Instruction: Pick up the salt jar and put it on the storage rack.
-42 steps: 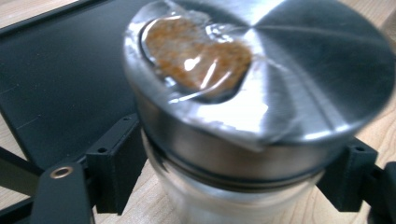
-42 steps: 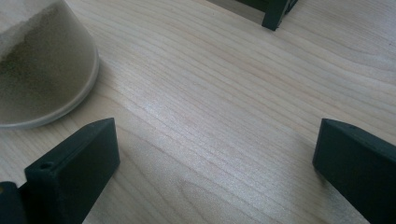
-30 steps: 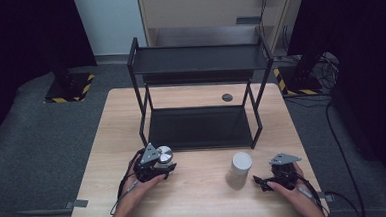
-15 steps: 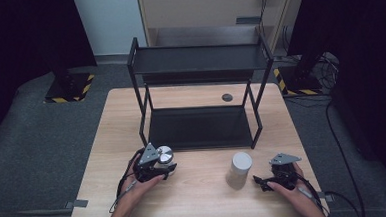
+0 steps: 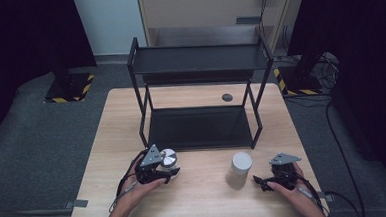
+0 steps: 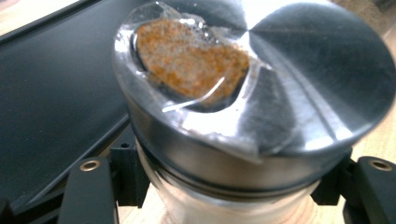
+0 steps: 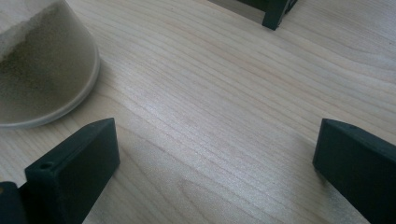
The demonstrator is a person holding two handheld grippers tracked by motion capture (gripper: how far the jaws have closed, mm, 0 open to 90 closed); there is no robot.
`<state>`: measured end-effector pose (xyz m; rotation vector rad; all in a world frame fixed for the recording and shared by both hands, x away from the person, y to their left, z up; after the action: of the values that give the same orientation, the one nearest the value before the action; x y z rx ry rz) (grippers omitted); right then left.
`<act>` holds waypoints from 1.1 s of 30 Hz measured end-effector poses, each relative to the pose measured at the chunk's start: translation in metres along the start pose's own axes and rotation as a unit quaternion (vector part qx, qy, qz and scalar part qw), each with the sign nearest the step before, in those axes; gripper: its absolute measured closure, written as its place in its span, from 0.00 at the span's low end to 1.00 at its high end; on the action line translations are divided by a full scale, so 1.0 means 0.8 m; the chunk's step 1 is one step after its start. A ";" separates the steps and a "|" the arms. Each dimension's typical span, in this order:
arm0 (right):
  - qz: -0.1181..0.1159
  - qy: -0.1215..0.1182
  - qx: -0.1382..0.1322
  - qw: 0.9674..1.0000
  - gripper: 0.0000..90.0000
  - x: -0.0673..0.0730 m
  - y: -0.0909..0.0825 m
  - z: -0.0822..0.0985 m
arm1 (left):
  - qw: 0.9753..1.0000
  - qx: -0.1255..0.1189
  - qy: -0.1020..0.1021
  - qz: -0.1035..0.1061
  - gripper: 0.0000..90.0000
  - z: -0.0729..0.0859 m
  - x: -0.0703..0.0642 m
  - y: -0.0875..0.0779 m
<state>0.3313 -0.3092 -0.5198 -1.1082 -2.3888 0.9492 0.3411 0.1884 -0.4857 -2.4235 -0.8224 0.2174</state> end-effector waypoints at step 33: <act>0.000 0.000 0.000 1.000 0.01 0.000 0.000 0.000 | 0.999 -0.009 0.022 0.029 0.33 -0.065 -0.008 -0.042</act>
<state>0.3312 -0.3092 -0.5198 -1.1081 -2.3884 0.9487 0.3353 0.1830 -0.4241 -2.4625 -0.7380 0.1799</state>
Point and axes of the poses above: each handheld gripper's, and its own axes: y roughly forward along the jaws, z roughly out of its underside, x roughly to its left, the point moved 10 cm from there along y, roughly forward along the jaws, and after that the axes turned 2 degrees about -z, right-handed, at the moved point
